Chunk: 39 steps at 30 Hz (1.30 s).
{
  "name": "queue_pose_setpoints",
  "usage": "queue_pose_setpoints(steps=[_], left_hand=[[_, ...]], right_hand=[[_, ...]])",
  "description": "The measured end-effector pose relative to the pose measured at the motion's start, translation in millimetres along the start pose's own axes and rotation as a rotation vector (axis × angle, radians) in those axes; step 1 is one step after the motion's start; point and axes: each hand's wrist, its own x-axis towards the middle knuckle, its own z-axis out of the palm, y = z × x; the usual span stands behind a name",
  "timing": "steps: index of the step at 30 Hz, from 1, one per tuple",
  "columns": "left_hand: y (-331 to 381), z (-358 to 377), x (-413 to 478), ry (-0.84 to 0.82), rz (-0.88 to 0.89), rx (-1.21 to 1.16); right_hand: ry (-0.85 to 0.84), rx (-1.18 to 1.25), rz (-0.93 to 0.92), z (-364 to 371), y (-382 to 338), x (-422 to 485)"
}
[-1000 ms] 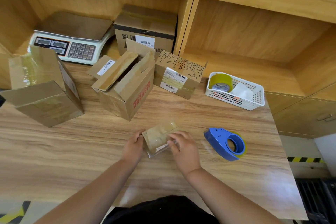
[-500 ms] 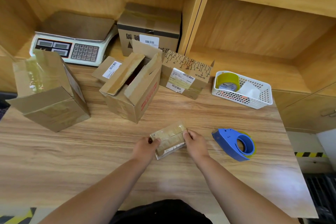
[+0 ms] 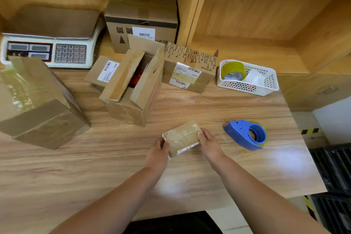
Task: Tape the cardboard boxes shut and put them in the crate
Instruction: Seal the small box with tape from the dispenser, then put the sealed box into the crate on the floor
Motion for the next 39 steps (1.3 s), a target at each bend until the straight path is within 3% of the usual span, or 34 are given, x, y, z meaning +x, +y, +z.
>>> queue_pose_setpoints(steps=[4,9,16,25,39], left_hand=[[-1,-14,-10,-0.180,0.011,-0.255],[0,-26,-24,-0.176,0.110,-0.181],[3,-27,-55,0.025,0.145,-0.221],[-37,-28,-111,0.285,0.053,-0.298],[-120,-153,-203,0.639,-0.017,-0.588]], right_hand=[[0.035,0.051,0.039,2,6,-3],[-0.016,0.041,0.141,-6,-1,-14],[-0.091,0.054,0.068,-14,-2,-37],[-0.283,-0.044,-0.230,1,9,-72],[-0.600,-0.242,-0.345,148,-24,-167]])
